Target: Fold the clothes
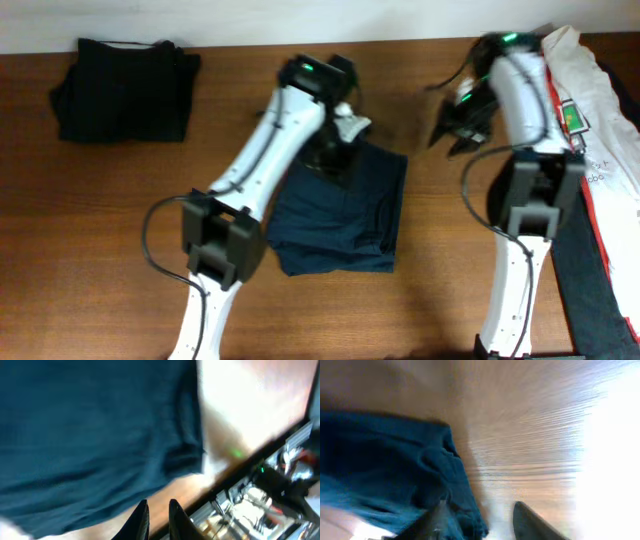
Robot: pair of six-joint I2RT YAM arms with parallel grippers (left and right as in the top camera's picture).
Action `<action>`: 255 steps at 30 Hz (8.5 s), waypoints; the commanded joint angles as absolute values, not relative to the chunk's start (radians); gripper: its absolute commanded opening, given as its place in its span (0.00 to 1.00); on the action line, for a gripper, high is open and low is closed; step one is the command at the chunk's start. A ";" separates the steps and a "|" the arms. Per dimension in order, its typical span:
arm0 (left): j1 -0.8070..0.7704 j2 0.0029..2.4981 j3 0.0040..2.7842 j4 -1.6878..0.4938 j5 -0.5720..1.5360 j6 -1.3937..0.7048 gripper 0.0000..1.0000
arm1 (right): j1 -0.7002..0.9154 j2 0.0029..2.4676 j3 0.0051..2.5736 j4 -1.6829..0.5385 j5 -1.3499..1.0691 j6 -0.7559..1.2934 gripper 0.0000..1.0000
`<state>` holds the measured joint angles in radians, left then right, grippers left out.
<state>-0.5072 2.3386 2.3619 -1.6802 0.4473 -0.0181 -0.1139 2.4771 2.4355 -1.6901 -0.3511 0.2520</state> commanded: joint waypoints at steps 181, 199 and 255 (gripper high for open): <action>0.194 2.635 3.076 -1.407 0.158 0.077 0.01 | -0.007 2.016 2.817 -1.699 -0.280 0.192 0.99; 0.224 2.683 3.077 -1.095 -0.122 0.133 0.01 | -0.007 2.016 2.817 -1.699 -0.280 0.192 0.99; -0.091 2.123 2.817 -1.688 0.140 -0.027 0.99 | 0.065 1.384 2.173 -1.699 -0.002 0.245 0.99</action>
<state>-0.0391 2.1361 2.8216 -1.6871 0.0952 -0.0128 0.0601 1.4780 2.3154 -1.6901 -0.0650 0.2504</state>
